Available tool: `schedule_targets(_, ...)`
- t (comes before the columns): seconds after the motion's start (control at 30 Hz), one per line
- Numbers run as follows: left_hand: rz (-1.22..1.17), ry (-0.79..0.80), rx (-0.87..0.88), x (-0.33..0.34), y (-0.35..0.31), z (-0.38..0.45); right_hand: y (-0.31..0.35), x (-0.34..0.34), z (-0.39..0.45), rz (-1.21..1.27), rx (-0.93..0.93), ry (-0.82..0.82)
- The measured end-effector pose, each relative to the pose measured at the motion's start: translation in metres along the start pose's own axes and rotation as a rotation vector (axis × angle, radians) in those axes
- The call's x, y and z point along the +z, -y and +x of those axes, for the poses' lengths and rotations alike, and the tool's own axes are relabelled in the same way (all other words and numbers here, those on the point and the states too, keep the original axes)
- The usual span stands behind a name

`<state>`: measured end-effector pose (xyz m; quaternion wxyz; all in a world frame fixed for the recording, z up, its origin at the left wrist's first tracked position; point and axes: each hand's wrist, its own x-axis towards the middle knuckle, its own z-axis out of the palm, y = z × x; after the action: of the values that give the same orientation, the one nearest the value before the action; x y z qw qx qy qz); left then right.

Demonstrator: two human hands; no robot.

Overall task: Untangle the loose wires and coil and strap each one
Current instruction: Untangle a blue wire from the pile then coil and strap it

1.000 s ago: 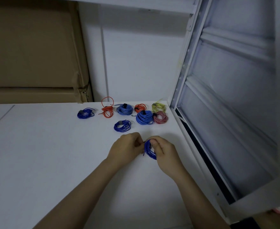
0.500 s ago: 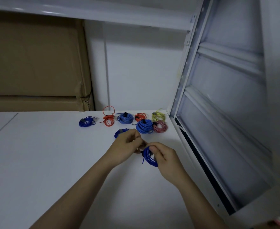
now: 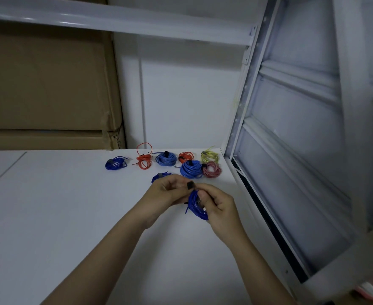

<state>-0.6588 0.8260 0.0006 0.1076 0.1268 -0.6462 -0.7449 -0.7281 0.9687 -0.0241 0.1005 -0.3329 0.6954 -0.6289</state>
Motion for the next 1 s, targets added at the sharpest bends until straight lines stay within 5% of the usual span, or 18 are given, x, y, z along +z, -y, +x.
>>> schedule_targets(0.23, 0.133, 0.051, 0.012, 0.001, -0.009, -0.004, -0.001, 0.001, 0.005, 0.090, 0.059, -0.097)
schedule_targets(0.43, 0.158, -0.083, 0.010, 0.015, -0.008, 0.002, -0.003, 0.003, 0.010, 0.089, 0.055, -0.144)
schedule_targets(0.77, 0.163, -0.128, 0.133, 0.007, -0.003, 0.014, -0.001, -0.007, 0.018, 0.105, 0.103, 0.124)
schedule_targets(1.0, 0.173, -0.076, 0.155, 0.004, -0.009, 0.018, 0.001, -0.008, 0.024, 0.046, 0.099, 0.143)
